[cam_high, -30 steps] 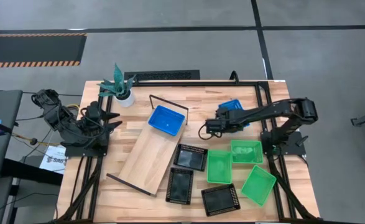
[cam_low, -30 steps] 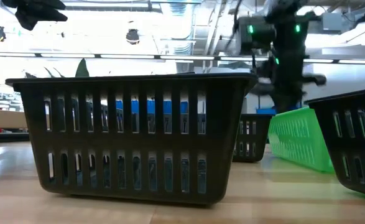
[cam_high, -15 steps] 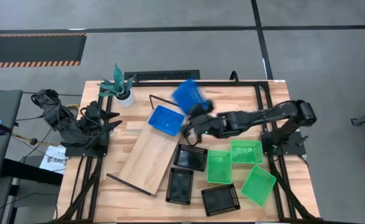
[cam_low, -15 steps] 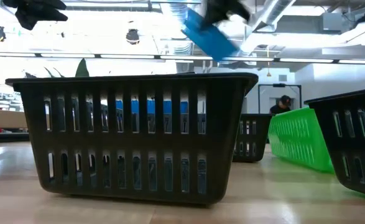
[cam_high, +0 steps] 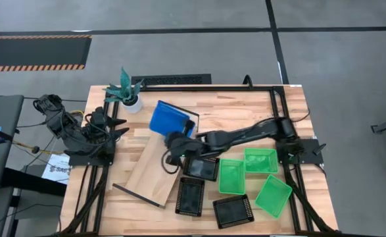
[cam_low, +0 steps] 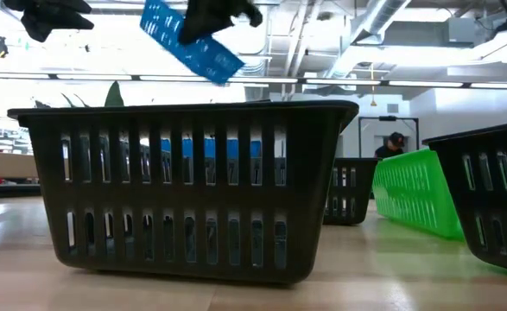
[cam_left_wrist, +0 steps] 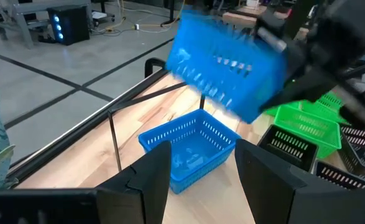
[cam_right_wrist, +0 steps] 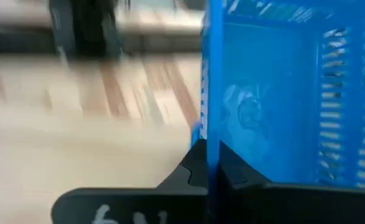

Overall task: Stack baskets on shelf by color
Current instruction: Stack the blue bin on top of the blue bins on the shelf

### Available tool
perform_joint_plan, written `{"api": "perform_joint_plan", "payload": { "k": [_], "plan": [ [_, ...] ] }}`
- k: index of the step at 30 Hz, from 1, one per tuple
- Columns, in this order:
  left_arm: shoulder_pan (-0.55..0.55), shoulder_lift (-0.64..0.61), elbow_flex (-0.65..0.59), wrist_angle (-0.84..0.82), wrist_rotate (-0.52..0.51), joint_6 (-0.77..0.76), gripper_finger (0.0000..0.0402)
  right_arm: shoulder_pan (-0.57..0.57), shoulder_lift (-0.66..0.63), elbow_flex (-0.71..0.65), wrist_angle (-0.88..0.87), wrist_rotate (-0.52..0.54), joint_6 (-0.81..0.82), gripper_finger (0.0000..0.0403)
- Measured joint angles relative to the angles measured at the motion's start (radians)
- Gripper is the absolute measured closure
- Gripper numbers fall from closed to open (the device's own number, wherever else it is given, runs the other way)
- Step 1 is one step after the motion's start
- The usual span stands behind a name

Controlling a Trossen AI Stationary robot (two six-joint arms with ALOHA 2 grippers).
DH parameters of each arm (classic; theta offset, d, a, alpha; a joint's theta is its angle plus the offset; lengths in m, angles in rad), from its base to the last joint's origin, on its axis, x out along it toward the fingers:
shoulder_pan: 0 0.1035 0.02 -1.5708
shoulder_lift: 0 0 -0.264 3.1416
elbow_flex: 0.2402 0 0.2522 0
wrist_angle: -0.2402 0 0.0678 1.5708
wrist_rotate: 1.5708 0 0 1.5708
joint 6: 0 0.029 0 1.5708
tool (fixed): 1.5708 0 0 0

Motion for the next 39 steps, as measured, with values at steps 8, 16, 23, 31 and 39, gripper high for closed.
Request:
{"api": "perform_joint_plan", "payload": {
  "k": [8,16,23,31,39],
  "plan": [
    [0.000,0.000,0.000,-0.027,0.026,-0.003,0.0232,-0.052,0.089,0.114,-0.190,-0.119,0.005,0.0394],
    [0.000,0.000,0.000,-0.061,0.027,-0.031,0.0232,-0.094,0.088,0.115,-0.278,-0.193,0.059,0.0392],
    [0.000,0.000,0.000,-0.061,0.027,-0.036,0.0232,-0.107,0.088,0.103,-0.304,-0.252,0.095,0.0394],
    [0.000,0.000,0.000,-0.061,0.027,-0.043,0.0232,-0.110,0.087,0.102,-0.343,-0.270,0.122,0.0390],
    [0.000,0.000,0.000,-0.061,0.027,-0.045,0.0232,-0.122,0.087,0.102,-0.355,-0.291,0.148,0.0386]
  ]
}}
